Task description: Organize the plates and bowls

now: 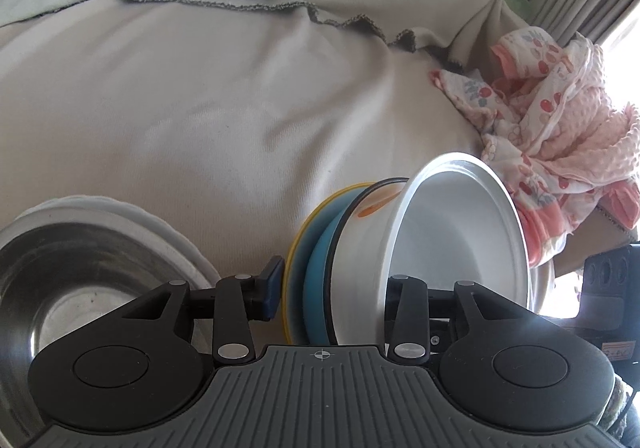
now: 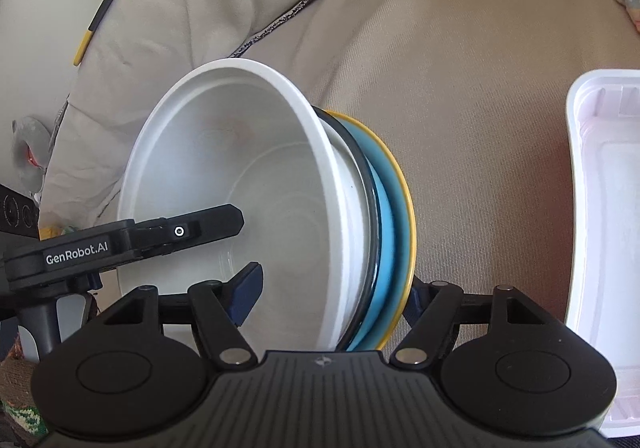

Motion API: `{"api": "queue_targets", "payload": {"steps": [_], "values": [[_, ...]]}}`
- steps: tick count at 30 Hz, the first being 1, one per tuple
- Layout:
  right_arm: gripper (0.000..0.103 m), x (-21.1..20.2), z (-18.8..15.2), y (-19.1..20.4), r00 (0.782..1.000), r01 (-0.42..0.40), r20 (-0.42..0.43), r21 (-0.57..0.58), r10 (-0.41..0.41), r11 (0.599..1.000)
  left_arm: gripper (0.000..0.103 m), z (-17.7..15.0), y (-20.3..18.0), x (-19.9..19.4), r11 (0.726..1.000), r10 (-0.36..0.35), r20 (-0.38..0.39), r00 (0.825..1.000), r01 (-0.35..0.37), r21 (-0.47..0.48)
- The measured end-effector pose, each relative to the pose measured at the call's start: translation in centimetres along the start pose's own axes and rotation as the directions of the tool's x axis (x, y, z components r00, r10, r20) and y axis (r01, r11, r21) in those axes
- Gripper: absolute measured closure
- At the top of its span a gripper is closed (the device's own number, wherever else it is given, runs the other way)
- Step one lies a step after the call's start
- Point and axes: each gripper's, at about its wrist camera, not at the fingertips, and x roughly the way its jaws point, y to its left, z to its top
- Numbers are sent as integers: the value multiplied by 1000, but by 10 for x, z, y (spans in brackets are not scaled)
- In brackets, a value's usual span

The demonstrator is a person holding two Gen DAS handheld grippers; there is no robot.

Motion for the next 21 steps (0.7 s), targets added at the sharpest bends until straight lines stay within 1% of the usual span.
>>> {"api": "queue_targets", "payload": {"steps": [5, 7, 8, 10, 13, 15, 17, 18, 21], "values": [[32, -8, -8, -4, 999, -8, -32, 4, 8, 1000, 60, -21, -3, -8, 1000, -10, -80, 997, 9, -24], [32, -10, -11, -4, 999, -8, -47, -7, 7, 1000, 60, -32, -3, -10, 1000, -20, -97, 995, 18, -25], [32, -10, -13, -4, 999, -4, -54, -17, 3, 1000, 59, -35, -3, -11, 999, -26, -92, 995, 24, -26], [32, -10, -16, -3, 998, 6, -55, -52, -9, 999, 60, -38, -7, -12, 1000, -13, -72, 997, 12, -7], [32, -12, -16, 2, 998, 50, -30, -92, -53, 995, 59, -38, -14, -10, 999, 14, -55, 998, -12, 39], [32, -13, -16, 4, 997, 72, 3, -107, -72, 992, 57, -38, -12, -9, 1000, -4, -53, 999, 5, 27], [32, -13, -13, 8, 994, 110, 19, -121, -109, 986, 56, -37, -8, -8, 1000, -24, -53, 998, 24, -2], [32, -12, -13, 10, 993, 116, 18, -127, -115, 985, 56, -36, -7, -7, 1000, -26, -56, 998, 26, -9], [31, -12, -13, 10, 995, 101, -1, -129, -102, 986, 56, -34, -6, -7, 999, -38, -73, 997, 35, -36]]}}
